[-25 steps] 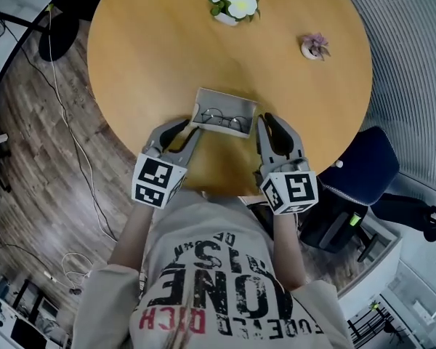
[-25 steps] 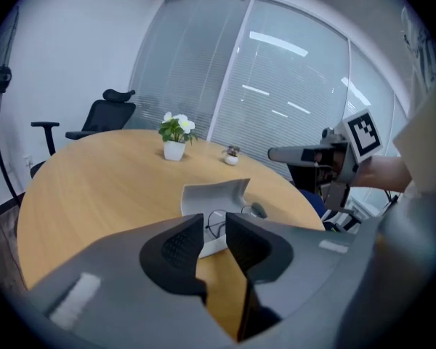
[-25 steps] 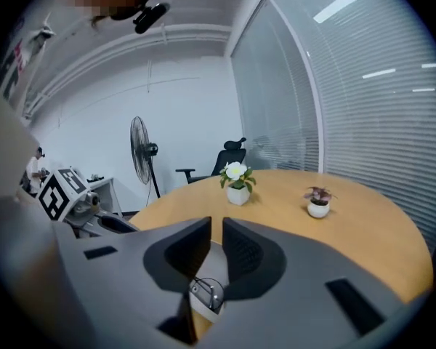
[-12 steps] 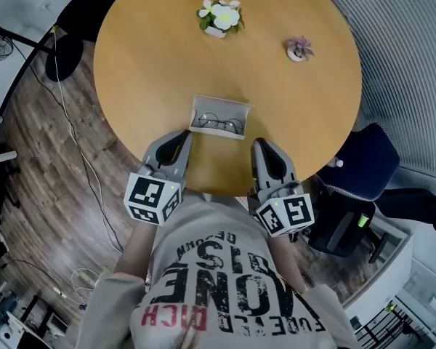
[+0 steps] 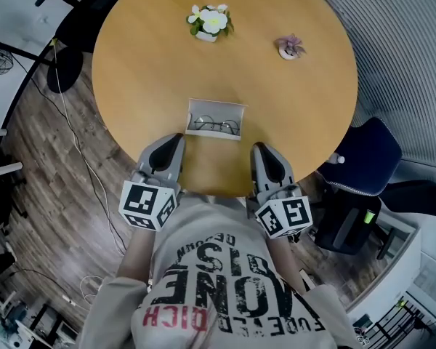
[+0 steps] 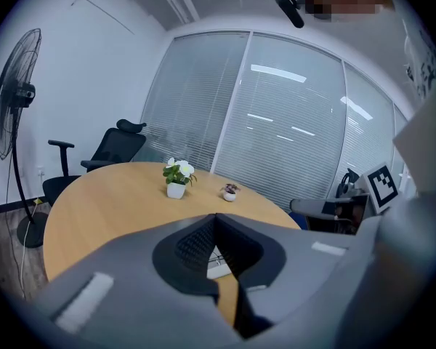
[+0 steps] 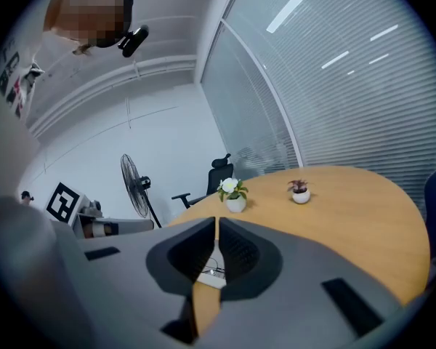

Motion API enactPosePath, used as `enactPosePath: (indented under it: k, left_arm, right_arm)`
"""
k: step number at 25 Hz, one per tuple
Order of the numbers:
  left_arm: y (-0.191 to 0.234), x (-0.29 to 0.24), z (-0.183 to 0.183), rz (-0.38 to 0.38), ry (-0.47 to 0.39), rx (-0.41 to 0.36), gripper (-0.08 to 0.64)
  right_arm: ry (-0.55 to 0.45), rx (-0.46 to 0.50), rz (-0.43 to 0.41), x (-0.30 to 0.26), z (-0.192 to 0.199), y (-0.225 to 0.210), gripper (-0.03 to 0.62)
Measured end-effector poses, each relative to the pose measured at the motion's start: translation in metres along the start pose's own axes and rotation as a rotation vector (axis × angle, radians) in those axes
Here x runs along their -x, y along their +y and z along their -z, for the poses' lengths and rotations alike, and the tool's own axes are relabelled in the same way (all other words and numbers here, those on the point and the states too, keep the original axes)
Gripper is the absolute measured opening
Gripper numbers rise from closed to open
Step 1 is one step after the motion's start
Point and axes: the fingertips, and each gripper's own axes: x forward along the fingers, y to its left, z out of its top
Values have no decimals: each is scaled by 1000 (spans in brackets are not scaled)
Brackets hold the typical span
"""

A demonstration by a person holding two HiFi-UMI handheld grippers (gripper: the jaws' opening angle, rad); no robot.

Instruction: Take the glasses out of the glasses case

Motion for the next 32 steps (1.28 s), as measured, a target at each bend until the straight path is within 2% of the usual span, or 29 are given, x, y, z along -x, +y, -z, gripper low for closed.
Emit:
enactPosePath:
  k: [3, 9, 15, 19, 23, 28, 32]
  left_arm:
    - [-3, -6, 1, 5, 18, -70, 11]
    - [-11, -22, -1, 21, 55, -343, 12]
    - [-25, -44, 3, 112, 100, -475, 18]
    - [-31, -55, 22, 175, 181, -543, 43]
    - [-34, -68, 36, 239, 262, -649, 59]
    - [-40, -86, 60, 357, 382, -756, 80]
    - [-39, -102, 77, 422, 457, -825, 84]
  right_arm:
    - [-1, -4, 0, 1, 0, 0, 26]
    - [4, -7, 7, 4, 5, 0, 26]
    - [9, -21, 29, 7, 11, 0, 27]
    - [7, -37, 59, 11, 14, -4, 27]
    - [6, -56, 99, 14, 18, -10, 28]
    - [5, -79, 142, 17, 22, -16, 28]
    - [13, -94, 165, 17, 27, -19, 28]
